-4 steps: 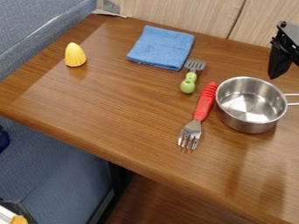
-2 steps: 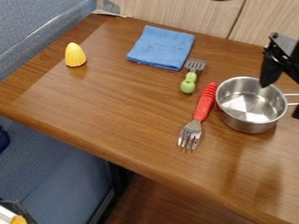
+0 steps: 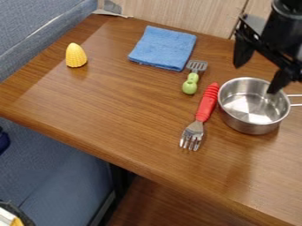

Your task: Push the blue cloth to the bottom middle of the table

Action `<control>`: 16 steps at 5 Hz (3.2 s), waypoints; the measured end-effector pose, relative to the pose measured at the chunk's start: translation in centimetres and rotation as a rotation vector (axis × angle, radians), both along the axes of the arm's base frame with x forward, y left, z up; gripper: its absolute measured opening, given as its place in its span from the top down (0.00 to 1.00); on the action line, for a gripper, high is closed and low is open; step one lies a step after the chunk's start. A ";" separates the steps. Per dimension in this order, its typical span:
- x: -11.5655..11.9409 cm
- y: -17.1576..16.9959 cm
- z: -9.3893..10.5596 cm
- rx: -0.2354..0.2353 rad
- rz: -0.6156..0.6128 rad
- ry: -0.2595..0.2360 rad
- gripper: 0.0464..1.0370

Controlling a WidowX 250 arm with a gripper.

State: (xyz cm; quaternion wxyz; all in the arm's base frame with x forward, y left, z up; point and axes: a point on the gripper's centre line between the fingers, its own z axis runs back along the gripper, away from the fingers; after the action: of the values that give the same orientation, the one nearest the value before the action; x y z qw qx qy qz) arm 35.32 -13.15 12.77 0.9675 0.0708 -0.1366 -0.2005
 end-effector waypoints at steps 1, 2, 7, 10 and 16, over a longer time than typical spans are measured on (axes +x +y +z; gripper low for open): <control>1.2 2.8 0.7 -0.001 0.094 -0.010 0.04; 3.2 5.6 1.7 -0.013 0.167 -0.030 0.04; 11.7 18.0 -4.4 -0.058 0.429 0.067 0.04; 12.0 18.3 -7.6 -0.097 0.443 0.125 0.04; 3.3 18.8 -8.1 -0.092 0.565 0.148 0.04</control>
State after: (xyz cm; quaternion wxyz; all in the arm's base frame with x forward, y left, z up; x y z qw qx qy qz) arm 38.58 5.68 4.71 0.9945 0.0475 -0.0496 0.0786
